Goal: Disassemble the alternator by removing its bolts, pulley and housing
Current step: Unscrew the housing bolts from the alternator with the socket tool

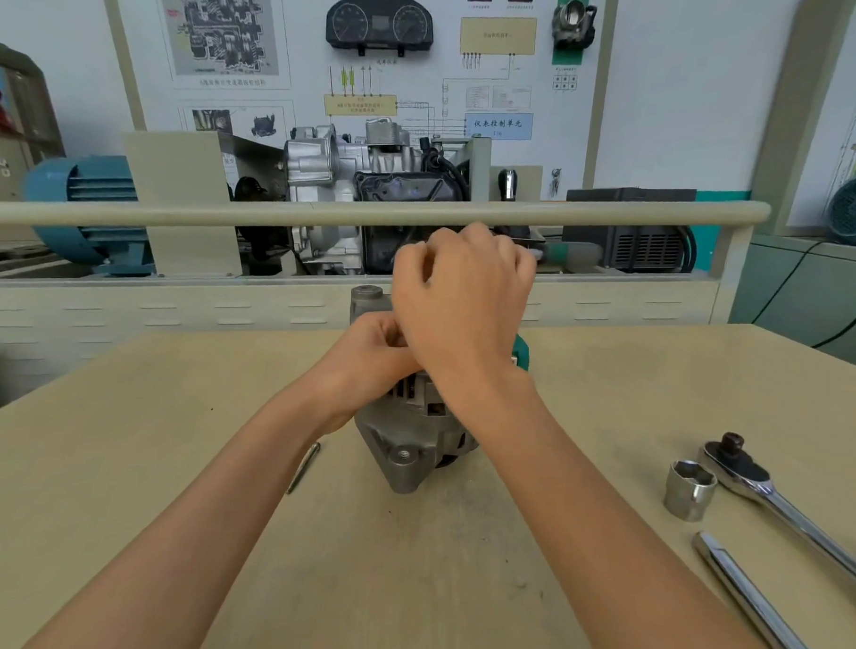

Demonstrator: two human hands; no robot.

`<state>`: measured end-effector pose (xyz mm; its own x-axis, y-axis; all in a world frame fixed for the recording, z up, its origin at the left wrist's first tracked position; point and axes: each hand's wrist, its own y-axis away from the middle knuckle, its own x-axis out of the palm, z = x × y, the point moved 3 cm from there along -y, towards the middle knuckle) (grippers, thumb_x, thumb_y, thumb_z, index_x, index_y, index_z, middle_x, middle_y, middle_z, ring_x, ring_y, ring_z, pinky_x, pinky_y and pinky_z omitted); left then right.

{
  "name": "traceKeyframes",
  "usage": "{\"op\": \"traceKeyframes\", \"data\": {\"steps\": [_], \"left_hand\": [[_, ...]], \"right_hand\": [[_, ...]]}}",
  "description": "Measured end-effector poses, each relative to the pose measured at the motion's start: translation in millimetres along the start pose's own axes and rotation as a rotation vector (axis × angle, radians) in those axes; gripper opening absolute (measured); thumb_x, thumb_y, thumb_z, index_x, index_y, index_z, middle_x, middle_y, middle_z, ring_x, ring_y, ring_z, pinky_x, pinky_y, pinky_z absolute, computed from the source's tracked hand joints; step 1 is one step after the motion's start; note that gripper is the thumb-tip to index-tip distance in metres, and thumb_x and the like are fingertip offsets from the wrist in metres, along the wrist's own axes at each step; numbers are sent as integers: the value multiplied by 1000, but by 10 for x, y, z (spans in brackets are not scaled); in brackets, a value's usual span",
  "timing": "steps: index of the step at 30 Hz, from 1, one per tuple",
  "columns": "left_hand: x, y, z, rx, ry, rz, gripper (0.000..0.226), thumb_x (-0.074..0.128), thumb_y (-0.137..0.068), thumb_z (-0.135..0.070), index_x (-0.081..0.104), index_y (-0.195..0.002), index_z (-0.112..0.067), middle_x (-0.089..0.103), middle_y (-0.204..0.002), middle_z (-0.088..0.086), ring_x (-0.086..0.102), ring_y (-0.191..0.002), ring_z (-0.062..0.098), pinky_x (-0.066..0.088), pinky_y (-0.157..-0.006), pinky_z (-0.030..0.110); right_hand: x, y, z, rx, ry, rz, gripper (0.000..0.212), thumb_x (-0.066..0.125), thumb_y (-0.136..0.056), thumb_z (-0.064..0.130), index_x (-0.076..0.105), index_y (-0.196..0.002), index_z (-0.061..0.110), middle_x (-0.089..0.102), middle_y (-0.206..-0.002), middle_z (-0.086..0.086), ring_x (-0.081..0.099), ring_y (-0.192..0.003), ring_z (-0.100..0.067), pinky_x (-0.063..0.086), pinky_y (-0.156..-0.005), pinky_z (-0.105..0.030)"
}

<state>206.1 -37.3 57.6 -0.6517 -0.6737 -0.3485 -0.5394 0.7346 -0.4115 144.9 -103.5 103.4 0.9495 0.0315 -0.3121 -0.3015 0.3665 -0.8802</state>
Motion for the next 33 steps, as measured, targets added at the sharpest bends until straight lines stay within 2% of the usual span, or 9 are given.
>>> {"op": "traceKeyframes", "data": {"steps": [4, 6, 9, 14, 16, 20, 23, 25, 33], "left_hand": [[14, 3, -6, 5, 21, 9, 28, 57, -87, 6, 67, -71, -15, 70, -62, -11, 64, -62, -3, 49, -60, 10], [27, 7, -12, -6, 40, 42, 34, 60, -88, 0, 73, -66, -23, 72, -67, -10, 68, -67, -2, 48, -62, 9], [29, -7, -4, -27, 69, 66, 14, 70, -77, -23, 73, -90, -26, 76, -89, -6, 71, -84, 4, 50, -69, 10], [30, -21, 19, -43, 57, 67, 18, 68, -77, -28, 72, -94, -23, 75, -92, -8, 69, -87, 2, 49, -71, 9], [35, -22, 9, -36, 60, 30, 13, 69, -79, -22, 72, -92, -20, 76, -90, -6, 69, -86, 3, 49, -73, 10], [31, -19, 6, -12, 48, 28, 24, 62, -87, 0, 70, -75, -19, 74, -73, -7, 69, -71, 2, 50, -64, 11], [15, -29, 23, -18, -3, -21, 24, 59, -86, 7, 66, -73, -11, 69, -62, -10, 63, -62, -2, 50, -60, 12], [17, -34, 33, -24, -19, -49, 18, 60, -86, 6, 66, -76, -8, 69, -63, -9, 62, -63, -1, 50, -62, 14], [47, -2, 3, -41, 40, 8, 13, 70, -79, -21, 71, -92, -21, 75, -85, -8, 70, -81, 2, 49, -68, 10]], "right_hand": [[-16, -44, -2, -5, -67, 76, 30, 45, -89, 29, 48, -62, 16, 44, -72, 4, 38, -78, -17, 27, -91, -36], [-28, -76, -42, -13, -342, 107, 42, 47, -88, 24, 33, -49, 19, 37, -55, 8, 37, -65, -14, 33, -80, -35], [-9, -123, -146, 197, -962, 189, 43, 42, -84, 23, 29, -43, 16, 29, -45, 1, 32, -52, -17, 32, -62, -29], [90, -169, -233, 335, -1444, 338, 60, 29, -96, 13, 37, -36, 16, 43, -43, 0, 45, -53, -13, 47, -74, -20], [95, -156, -209, 351, -1382, 313, 56, 31, -96, 11, 39, -40, 13, 43, -45, -1, 46, -54, -13, 47, -75, -24], [14, -46, -98, 103, -746, 31, 42, 40, -89, 17, 41, -48, 12, 39, -49, 2, 38, -50, -11, 37, -61, -26], [-13, 22, -21, -25, -38, -56, 28, 42, -89, 24, 59, -69, 12, 54, -70, -1, 49, -71, -18, 33, -80, -31], [-15, 23, -45, 21, 138, -19, 28, 43, -88, 29, 64, -86, 11, 58, -86, -4, 50, -85, -22, 28, -86, -31], [-7, -103, -148, 253, -992, 207, 43, 40, -87, 22, 41, -48, 4, 39, -51, -7, 38, -52, -12, 36, -62, -24]]}}
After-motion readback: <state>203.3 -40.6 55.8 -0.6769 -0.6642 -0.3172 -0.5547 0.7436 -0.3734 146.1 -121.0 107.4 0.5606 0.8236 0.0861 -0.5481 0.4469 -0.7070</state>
